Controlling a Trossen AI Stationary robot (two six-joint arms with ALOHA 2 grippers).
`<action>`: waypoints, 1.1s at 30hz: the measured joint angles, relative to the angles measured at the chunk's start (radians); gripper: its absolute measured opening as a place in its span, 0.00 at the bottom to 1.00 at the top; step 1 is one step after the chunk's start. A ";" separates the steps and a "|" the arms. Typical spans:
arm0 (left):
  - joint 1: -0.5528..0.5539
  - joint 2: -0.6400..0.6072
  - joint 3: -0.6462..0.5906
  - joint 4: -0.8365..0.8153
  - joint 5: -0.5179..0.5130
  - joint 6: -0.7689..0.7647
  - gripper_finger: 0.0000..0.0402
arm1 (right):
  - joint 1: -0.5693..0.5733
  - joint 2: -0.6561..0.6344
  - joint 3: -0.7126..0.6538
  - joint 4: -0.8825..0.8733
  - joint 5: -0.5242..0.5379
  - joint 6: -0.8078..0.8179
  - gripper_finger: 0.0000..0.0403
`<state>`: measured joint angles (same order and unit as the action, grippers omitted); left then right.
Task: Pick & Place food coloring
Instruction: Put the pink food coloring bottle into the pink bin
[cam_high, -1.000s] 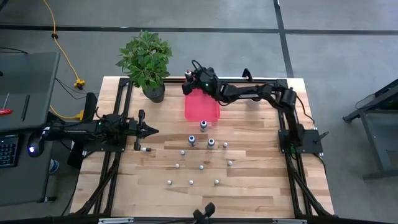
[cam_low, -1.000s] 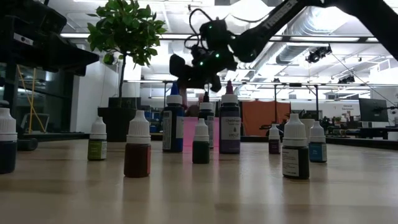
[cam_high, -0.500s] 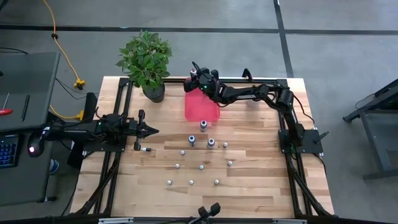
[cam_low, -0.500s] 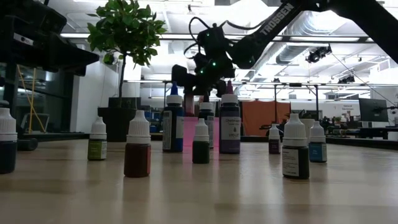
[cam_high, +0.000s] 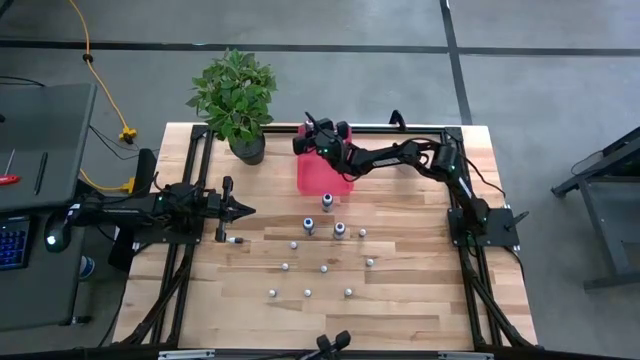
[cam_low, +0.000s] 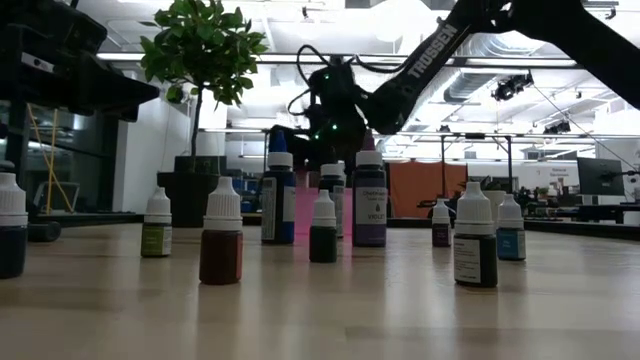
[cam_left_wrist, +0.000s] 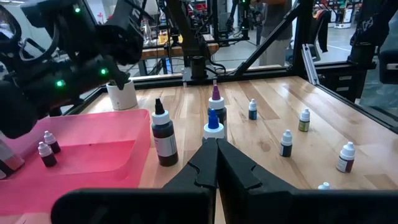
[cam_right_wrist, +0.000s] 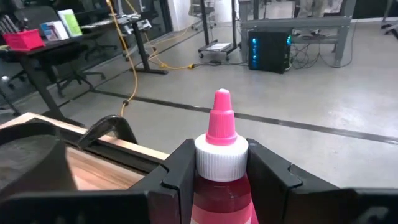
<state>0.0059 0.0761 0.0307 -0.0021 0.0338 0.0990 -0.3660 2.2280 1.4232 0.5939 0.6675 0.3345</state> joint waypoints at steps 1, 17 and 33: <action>0.000 0.000 0.000 0.000 0.000 0.000 0.00 | 0.000 0.000 0.003 -0.004 0.011 -0.002 0.27; 0.000 0.000 0.000 0.000 0.000 0.000 0.00 | 0.011 0.009 0.066 -0.104 0.086 0.112 0.27; 0.000 0.000 0.000 0.000 0.000 0.000 0.00 | 0.019 0.128 0.279 -0.299 0.135 0.103 0.27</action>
<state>0.0061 0.0765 0.0307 -0.0021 0.0338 0.0990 -0.3474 2.3559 1.7021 0.2950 0.8021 0.4371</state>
